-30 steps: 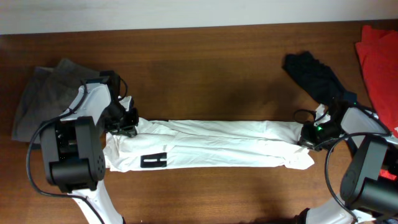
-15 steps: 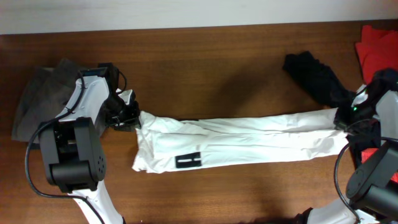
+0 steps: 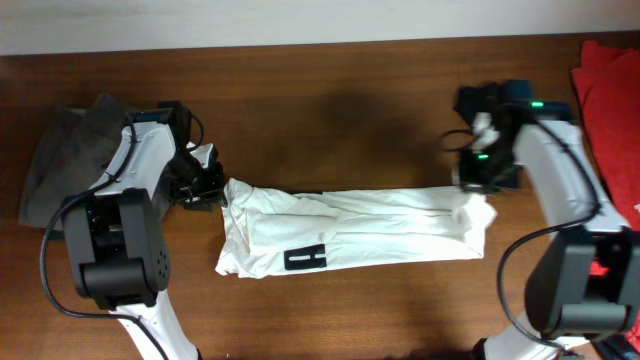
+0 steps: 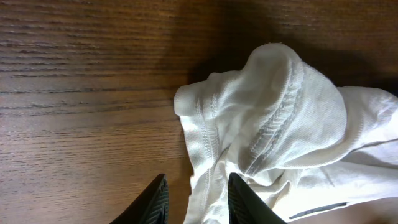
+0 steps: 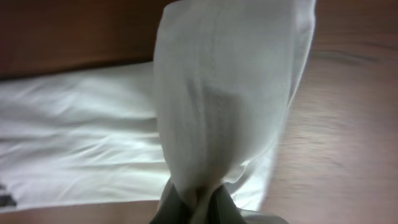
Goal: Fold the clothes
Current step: 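Fold the right end of the strip leftward over the middle with right gripper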
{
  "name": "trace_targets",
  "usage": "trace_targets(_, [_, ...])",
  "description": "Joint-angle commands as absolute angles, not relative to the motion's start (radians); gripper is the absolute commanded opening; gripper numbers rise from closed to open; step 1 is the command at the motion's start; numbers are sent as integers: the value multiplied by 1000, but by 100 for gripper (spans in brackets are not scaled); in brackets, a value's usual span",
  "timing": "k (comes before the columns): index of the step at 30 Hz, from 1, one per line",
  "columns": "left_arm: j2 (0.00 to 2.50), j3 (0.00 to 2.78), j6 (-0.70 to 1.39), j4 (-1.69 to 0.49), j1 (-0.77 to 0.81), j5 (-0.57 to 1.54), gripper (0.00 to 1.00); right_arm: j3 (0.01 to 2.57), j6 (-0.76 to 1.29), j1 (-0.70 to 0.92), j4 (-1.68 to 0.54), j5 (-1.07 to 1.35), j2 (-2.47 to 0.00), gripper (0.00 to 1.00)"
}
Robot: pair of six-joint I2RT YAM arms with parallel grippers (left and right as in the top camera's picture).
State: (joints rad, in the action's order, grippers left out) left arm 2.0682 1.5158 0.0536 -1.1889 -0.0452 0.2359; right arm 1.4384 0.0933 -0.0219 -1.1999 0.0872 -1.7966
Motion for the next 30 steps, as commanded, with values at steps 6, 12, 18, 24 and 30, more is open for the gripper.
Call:
trace_targets(6, [2034,1528,56,-1182,-44,248,32,1446,188,231,-1153,78,-1863,4])
trace_targets(12, [2034,1528,56,-1178,-44,248,32,1443,201,334,-1113,78,-1916,4])
trace_targets(18, [2034,1528,56,-1178,-44,247,32,1443,219,387,-1081,89,-1927,18])
trace_targets(24, [2034,1528,56,-1172,-44,248,32,1443,183,388,-1093,263,-1926,22])
trace_targets(30, [2034,1528,56,-1171,-44,248,32,1443,56,386,-1120,416,-1926,25])
